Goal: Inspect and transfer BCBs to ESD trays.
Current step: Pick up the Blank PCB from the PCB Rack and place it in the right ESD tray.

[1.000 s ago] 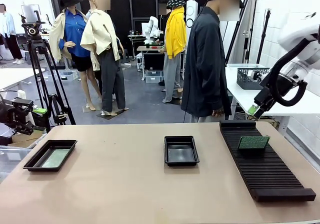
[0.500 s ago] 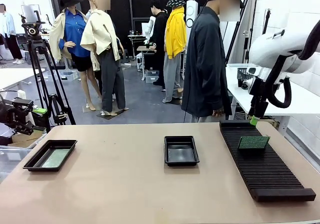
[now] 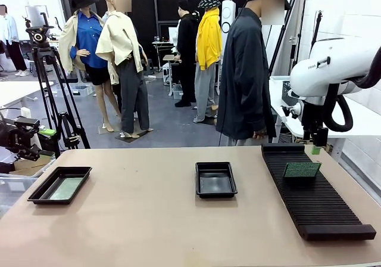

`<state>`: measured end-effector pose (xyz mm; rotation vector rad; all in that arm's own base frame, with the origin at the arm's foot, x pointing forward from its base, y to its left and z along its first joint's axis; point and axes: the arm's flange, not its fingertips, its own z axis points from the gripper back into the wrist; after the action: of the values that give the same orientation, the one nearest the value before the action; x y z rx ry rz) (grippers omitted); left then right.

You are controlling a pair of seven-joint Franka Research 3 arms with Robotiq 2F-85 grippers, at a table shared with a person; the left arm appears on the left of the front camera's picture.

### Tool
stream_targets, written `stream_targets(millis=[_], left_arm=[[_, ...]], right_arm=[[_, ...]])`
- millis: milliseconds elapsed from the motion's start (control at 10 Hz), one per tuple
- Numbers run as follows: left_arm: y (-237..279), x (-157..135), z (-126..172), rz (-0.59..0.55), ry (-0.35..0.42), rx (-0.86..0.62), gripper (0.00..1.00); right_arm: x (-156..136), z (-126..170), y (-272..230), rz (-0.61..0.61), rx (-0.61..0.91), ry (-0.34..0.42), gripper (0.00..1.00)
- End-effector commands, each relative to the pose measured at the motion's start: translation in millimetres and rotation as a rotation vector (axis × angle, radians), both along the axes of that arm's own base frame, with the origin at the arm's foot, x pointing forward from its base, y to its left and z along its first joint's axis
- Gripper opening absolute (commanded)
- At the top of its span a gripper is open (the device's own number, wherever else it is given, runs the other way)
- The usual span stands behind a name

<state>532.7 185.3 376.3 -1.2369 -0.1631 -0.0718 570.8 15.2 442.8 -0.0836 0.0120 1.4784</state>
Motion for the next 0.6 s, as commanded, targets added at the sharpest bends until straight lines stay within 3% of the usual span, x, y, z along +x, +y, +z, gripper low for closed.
stream_targets(millis=[0,500], left_arm=[[-1,-2,2,0.011,-0.006,-0.017,1.00],[-1,-2,2,0.011,-0.006,-0.017,1.00]], right_arm=[[-7,-14,-1,0.045,-0.016,-0.031,1.00],[-1,-51,2,0.011,0.092,-0.005,1.00]])
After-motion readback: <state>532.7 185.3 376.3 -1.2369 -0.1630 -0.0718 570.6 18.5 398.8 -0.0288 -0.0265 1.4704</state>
